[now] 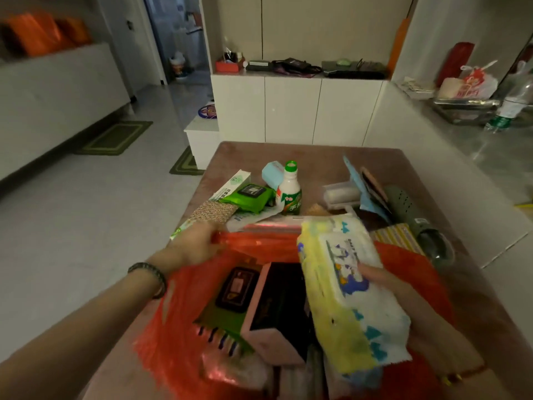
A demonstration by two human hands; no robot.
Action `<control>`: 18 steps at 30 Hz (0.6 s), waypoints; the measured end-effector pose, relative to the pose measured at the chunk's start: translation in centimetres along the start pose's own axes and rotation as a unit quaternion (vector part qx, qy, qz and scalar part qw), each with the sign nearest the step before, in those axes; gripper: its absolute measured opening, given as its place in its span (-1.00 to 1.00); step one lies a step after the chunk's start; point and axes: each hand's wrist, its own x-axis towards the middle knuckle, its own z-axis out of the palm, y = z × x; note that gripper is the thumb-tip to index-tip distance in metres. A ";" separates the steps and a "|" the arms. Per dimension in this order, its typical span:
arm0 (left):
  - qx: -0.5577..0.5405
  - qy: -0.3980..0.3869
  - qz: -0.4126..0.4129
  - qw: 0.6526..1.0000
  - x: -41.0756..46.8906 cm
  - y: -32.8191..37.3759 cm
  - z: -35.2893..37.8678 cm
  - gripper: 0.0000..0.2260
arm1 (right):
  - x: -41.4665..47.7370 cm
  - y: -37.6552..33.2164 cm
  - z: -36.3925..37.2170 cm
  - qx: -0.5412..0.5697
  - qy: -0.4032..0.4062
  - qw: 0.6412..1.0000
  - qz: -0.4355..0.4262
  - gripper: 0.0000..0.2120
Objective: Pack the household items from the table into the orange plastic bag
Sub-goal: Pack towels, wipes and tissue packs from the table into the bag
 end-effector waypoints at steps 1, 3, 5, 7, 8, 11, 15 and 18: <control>-0.091 0.039 -0.029 0.995 0.4 -0.1 -0.6 -0.87 | 0.1 0.4 0.6 -0.034 -0.013 0.998 0.043 -0.57; -0.220 0.085 -0.062 0.970 1.0 0.1 -1.6 -0.77 | 1.0 1.7 2.2 -0.111 -0.018 0.986 0.125 -0.83; -0.273 0.071 -0.066 0.957 1.0 1.2 -2.1 -0.84 | 2.7 3.4 4.3 -0.153 -0.033 0.974 0.166 -0.81; -0.312 0.059 -0.063 0.946 0.4 2.3 -2.4 -0.89 | 5.3 4.7 6.0 -0.155 -0.014 0.980 0.125 -0.76; -0.327 0.058 -0.065 0.941 0.2 2.5 -2.4 -0.89 | 6.6 5.0 7.1 -0.145 -0.003 0.984 0.098 -0.74; -0.348 0.057 -0.065 0.933 -0.6 2.5 -2.6 -0.87 | 10.8 5.0 9.6 -0.145 0.018 0.988 0.045 -0.72; -0.379 0.027 -0.053 0.924 -1.7 2.5 -2.6 -0.81 | 13.9 5.6 10.6 -0.238 0.025 0.967 0.091 -0.63; -0.371 -0.020 -0.024 0.928 -2.3 2.6 -2.4 -0.88 | 14.3 6.3 10.0 -0.285 0.030 0.954 0.090 -0.63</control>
